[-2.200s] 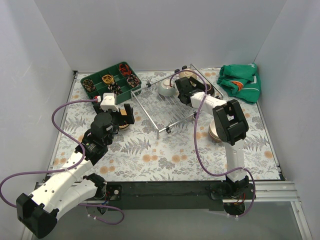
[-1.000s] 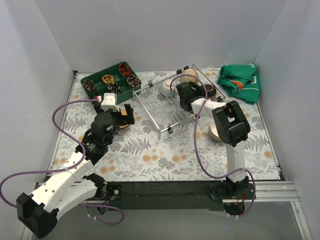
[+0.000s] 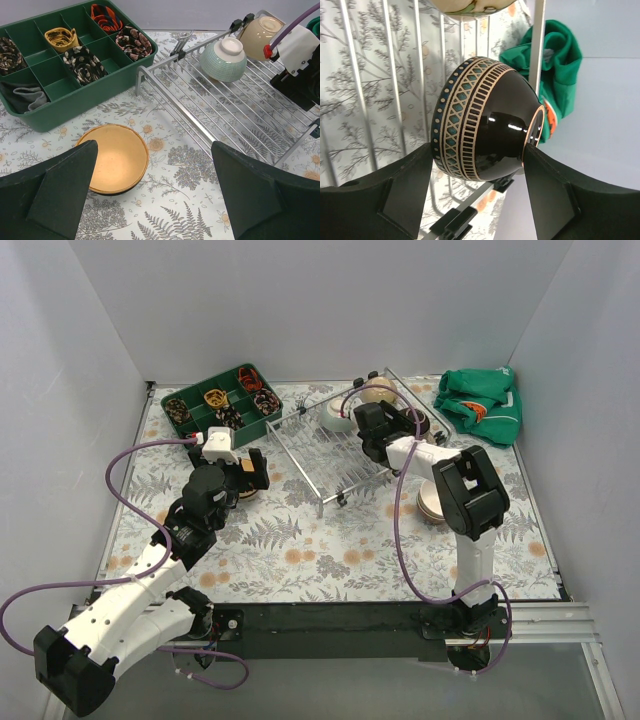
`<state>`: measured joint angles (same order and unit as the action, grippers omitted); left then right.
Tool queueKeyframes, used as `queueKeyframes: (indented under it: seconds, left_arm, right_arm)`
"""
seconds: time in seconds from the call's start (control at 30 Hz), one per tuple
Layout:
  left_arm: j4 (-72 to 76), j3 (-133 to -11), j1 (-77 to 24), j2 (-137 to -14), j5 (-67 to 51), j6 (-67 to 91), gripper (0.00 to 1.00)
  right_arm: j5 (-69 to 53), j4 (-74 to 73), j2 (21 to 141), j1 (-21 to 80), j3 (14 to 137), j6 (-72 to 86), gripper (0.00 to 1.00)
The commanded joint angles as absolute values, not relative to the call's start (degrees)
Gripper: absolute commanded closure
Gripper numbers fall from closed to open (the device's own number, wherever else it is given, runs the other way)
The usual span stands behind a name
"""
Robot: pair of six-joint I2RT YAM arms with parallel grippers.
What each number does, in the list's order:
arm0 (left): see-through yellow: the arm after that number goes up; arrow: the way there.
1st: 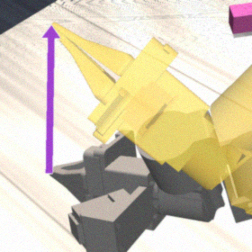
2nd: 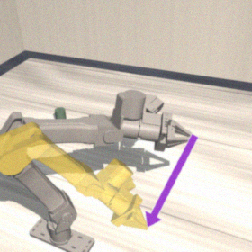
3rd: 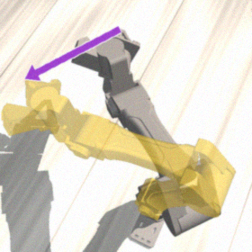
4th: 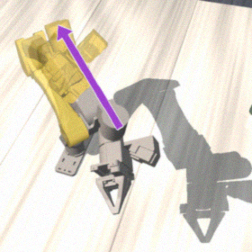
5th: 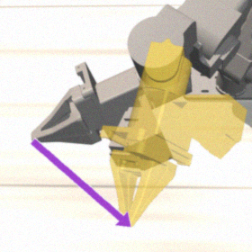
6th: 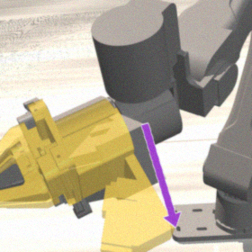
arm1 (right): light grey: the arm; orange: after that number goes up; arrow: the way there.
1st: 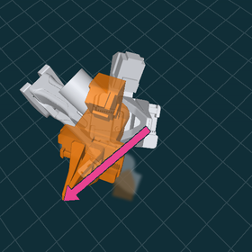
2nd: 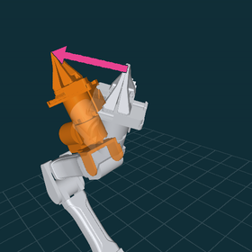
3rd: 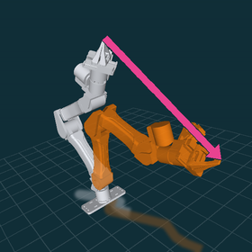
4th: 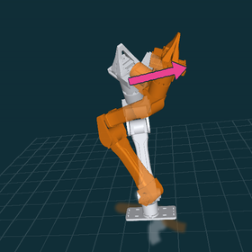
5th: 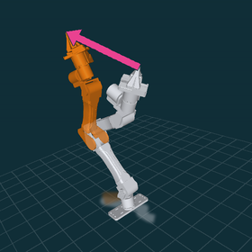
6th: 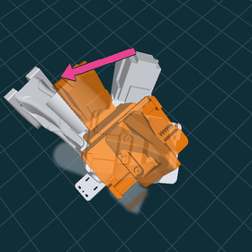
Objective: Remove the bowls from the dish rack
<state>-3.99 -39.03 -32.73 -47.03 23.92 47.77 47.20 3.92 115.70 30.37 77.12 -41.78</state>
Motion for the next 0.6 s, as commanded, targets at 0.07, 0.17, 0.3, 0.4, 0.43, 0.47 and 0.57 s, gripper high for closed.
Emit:
queueKeyframes:
  seconds: [0.07, 0.17, 0.3, 0.4, 0.43, 0.47, 0.57]
  left_arm:
    - [-2.99, -38.67, -32.52, -46.23, 23.47, 47.29, 0.02]
    - [-2.99, -38.67, -32.52, -46.32, 23.2, 47.37, 0.02]
    - [-2.99, -38.76, -32.43, -46.41, 22.85, 47.37, 0.02]
    - [-2.9, -38.67, -32.26, -46.32, 22.33, 47.46, 0.02]
    - [-2.9, -38.76, -32.34, -46.23, 22.24, 47.46, 0.02]
    - [-2.9, -38.67, -32.17, -46.23, 22.06, 47.55, 0.02]
    - [-2.64, -38.58, -32.08, -46.23, 21.1, 47.64, 0.02]
  right_arm:
    - [43.34, 0.18, 108.55, 30.23, 80.95, -33.84, 0.63]
    - [41.84, -2.28, 107.23, 30.32, 81.38, -31.65, 0.65]
    - [39.21, -4.48, 105.03, 30.41, 82.26, -28.66, 0.66]
    - [36.49, -7.11, 103.36, 30.41, 83.4, -24.97, 0.67]
    - [35.69, -8.34, 102.66, 30.41, 83.76, -23.92, 0.67]
    - [34.99, -8.96, 102.13, 30.41, 84.02, -22.95, 0.67]
    - [31.04, -10.63, 100.12, 30.41, 84.46, -18.03, 0.68]
